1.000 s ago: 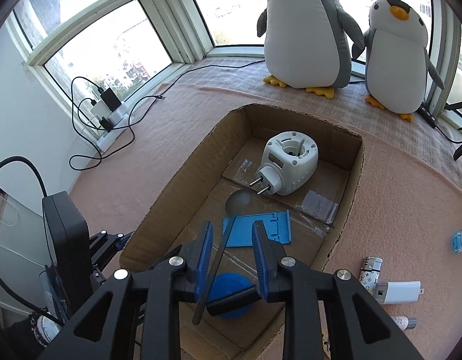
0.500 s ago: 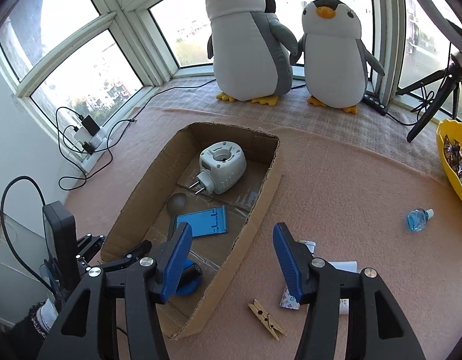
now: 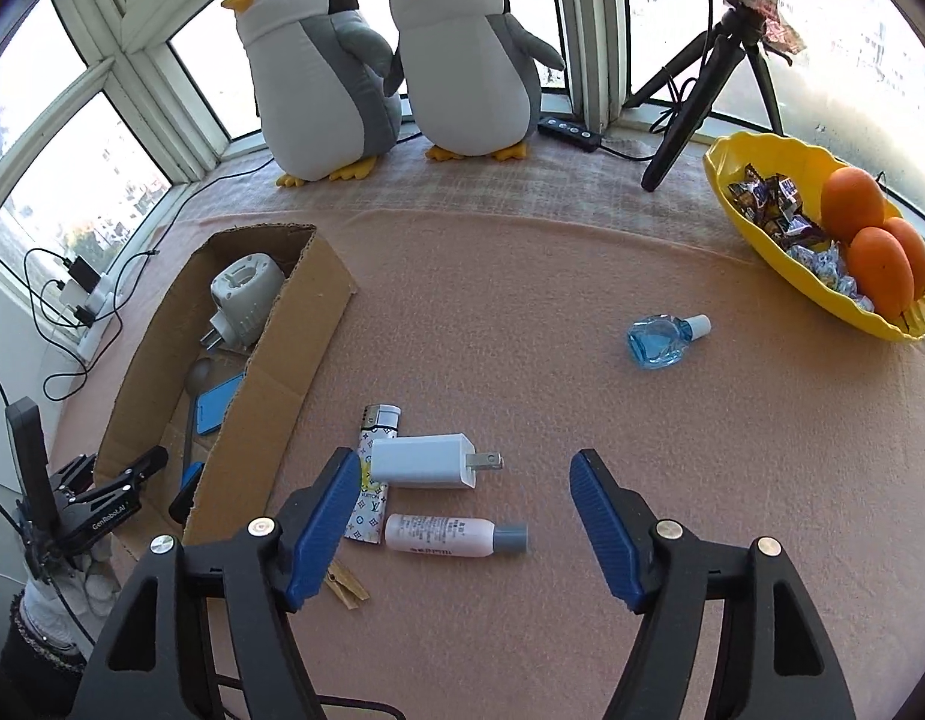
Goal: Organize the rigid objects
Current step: 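Move the right tool toward the white USB charger, then grasp the white USB charger with the right gripper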
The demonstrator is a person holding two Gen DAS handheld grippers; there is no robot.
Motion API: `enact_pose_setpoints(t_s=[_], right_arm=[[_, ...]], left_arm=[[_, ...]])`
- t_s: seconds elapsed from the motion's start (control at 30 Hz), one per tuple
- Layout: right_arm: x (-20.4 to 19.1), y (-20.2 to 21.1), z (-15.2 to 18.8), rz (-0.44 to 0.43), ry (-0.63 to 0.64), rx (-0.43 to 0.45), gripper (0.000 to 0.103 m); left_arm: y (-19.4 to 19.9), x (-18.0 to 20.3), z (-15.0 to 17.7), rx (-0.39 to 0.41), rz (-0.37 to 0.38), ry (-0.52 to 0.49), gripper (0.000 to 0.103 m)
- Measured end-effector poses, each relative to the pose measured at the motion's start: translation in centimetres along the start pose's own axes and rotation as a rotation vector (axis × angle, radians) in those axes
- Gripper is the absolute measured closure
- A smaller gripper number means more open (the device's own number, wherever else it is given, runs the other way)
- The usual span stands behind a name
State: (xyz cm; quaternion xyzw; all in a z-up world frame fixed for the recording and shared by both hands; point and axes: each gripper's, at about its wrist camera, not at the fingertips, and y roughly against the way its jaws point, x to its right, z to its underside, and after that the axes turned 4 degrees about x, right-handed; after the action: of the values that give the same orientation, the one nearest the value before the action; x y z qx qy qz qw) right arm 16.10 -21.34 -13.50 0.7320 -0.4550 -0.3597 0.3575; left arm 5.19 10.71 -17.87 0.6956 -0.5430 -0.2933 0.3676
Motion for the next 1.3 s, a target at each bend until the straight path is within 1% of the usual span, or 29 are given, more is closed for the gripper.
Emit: enact_pose_setpoints(t_s=[0.13,0.23,0.37,0.57,0.9,1.0,1.03,1.3], right_arm=[[-0.6,-1.4,0.8,-0.005,0.010,-0.021,0.033],[-1.3,-2.5,1.0,0.006,0.026,-0.035,0.032],[-2.2,-3.9,1.1,0.034,0.057,-0.049,0.032],[-2.7,-5.5,0.9,0.035,0.056,-0.070,0.032],[-2.9,-6.0,0.4,0.044,0.059,-0.073,0.032],[-2.9,-6.1,0.5,0.053,0.065,-0.079,0.039],[-2.8,-6.1,0.5,0.052,0.063,-0.078,0.043],[-2.4,-5.5,0.5,0.045,0.046,-0.054,0.044]], left_arm=[[0.0,0.0,0.0,0.000,0.001,-0.001,0.045],[0.0,0.0,0.0,0.000,0.001,-0.001,0.045],[0.0,0.0,0.0,0.000,0.001,-0.001,0.045],[0.0,0.0,0.0,0.000,0.001,-0.001,0.045],[0.0,0.1,0.1,0.001,0.003,0.001,0.045],[0.0,0.1,0.1,0.001,0.003,0.001,0.045],[0.0,0.0,0.1,0.001,0.002,0.000,0.045],[0.0,0.0,0.1,0.001,0.002,0.001,0.045]])
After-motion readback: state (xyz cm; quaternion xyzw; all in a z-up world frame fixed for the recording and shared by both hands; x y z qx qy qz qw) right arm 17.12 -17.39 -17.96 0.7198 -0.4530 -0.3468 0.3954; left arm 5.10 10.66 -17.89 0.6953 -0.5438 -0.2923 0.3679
